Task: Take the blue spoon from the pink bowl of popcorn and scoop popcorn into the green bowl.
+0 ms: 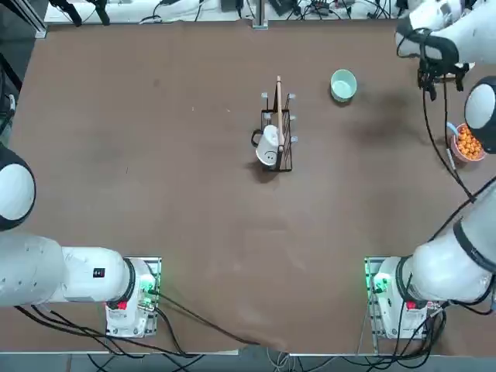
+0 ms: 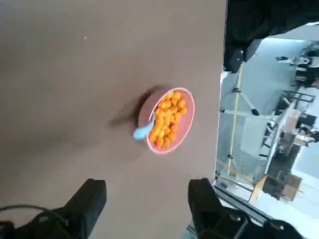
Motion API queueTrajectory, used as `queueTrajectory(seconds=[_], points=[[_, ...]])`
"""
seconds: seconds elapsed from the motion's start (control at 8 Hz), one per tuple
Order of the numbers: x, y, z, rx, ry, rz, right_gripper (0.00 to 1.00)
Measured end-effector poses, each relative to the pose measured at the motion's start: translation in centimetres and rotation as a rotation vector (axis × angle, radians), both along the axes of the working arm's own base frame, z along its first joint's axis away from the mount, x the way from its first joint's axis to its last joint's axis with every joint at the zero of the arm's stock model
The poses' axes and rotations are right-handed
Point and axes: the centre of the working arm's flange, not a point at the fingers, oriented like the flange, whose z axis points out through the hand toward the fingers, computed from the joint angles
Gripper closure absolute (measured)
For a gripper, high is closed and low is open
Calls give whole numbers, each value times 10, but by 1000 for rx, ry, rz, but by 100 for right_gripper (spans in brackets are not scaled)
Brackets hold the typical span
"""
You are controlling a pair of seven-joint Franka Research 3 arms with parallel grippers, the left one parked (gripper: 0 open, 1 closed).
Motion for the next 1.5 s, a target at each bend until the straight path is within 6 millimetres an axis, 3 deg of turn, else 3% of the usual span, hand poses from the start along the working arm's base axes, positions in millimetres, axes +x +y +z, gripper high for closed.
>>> queueTrajectory(seconds=[0.25,0.5,0.75,1.0,1.25,1.38,1.5], points=[[-19,-14,-50,-82,-58,6,0],[-33,-23,-87,-158,-62,24,0],[-40,-32,-109,-192,-42,29,1],[-45,-43,-116,-203,-26,29,3],[-46,-46,-116,-205,-24,26,17],[-46,-45,-116,-205,-25,26,39],[-46,-46,-116,-213,-37,17,52]])
